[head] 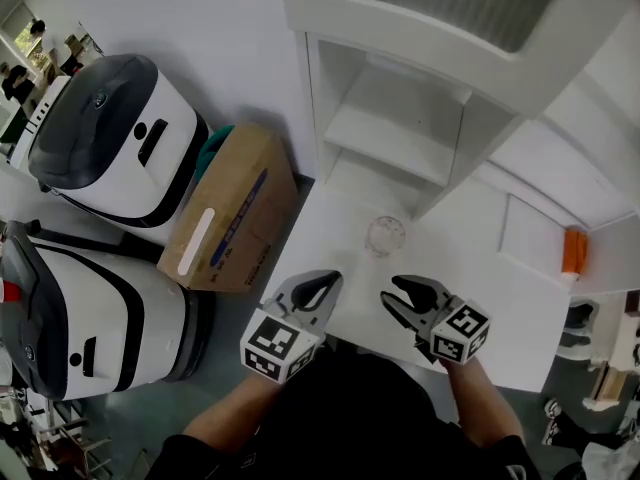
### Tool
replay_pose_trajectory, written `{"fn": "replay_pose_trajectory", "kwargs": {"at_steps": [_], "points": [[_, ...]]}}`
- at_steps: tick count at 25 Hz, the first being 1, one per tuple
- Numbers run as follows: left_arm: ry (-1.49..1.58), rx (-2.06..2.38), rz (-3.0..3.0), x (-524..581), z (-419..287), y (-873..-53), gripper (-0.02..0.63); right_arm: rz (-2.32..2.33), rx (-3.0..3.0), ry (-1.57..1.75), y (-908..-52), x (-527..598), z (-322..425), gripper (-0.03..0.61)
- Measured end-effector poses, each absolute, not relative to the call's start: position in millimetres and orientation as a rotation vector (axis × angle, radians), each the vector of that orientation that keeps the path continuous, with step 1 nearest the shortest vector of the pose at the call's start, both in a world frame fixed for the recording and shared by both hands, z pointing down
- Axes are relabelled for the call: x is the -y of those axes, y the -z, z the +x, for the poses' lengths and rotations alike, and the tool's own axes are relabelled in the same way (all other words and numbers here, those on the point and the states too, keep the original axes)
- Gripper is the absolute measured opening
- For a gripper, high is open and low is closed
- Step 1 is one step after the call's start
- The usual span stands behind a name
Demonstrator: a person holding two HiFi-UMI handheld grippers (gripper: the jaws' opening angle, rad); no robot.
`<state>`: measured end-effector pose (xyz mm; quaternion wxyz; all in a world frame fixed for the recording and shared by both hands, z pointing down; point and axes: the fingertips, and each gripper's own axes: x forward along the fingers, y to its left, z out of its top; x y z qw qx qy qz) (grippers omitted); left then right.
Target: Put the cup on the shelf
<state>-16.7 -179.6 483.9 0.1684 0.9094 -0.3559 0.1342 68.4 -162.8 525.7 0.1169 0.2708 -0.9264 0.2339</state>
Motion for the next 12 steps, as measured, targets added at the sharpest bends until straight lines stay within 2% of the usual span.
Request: {"fn": "replay_pose_trajectory", "kwargs": {"at_steps": [12], "points": [[-0.450,0.853,2.636,188.3,4.2,-534.2,0.015,0.951,2.644,-0.657,-584.2,195.4,104.8,0.161]]}}
